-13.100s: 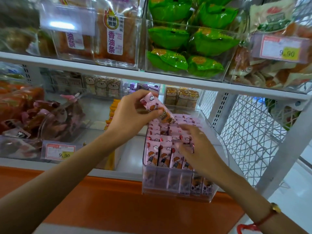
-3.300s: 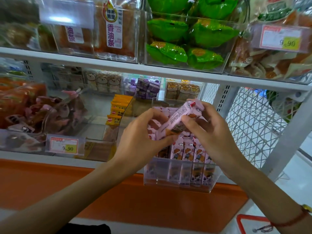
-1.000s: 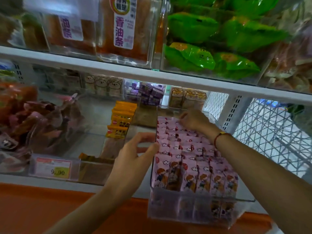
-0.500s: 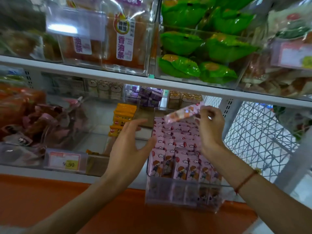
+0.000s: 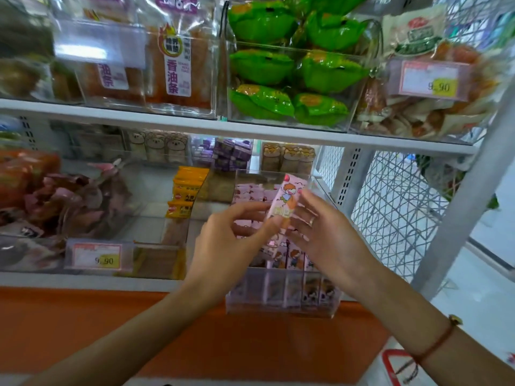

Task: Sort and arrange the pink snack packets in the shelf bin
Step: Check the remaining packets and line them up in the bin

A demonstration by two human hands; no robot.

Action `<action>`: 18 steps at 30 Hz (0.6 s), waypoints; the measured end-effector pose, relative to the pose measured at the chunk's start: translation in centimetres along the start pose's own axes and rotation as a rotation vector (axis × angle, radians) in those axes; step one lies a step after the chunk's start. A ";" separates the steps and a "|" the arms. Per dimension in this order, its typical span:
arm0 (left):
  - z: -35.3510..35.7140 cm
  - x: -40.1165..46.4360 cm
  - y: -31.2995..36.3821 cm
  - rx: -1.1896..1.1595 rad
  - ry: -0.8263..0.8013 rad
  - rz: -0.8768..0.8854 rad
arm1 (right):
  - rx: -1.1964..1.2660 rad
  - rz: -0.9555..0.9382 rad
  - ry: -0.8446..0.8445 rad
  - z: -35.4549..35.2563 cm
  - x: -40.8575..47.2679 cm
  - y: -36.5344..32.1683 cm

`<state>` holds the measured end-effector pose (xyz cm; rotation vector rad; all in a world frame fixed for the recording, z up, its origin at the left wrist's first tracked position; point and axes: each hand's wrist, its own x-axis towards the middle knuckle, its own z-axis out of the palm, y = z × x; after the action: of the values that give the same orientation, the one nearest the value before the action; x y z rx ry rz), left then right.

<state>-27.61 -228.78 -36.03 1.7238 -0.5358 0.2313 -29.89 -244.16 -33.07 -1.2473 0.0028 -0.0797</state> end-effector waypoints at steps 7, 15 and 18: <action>1.0 -0.6 -0.2 0.212 -0.014 0.068 | -0.280 -0.157 0.126 0.0 -0.5 1.2; 0.3 0.2 -0.7 0.112 -0.053 0.079 | -0.298 -0.120 0.071 -0.6 0.0 0.5; 0.3 0.3 -0.7 0.058 -0.123 0.078 | -0.346 -0.125 0.047 -1.0 0.0 0.4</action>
<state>-27.05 -228.99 -36.56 1.7834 -0.6929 0.1986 -29.89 -244.96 -33.77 -1.5906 -0.0218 -0.2246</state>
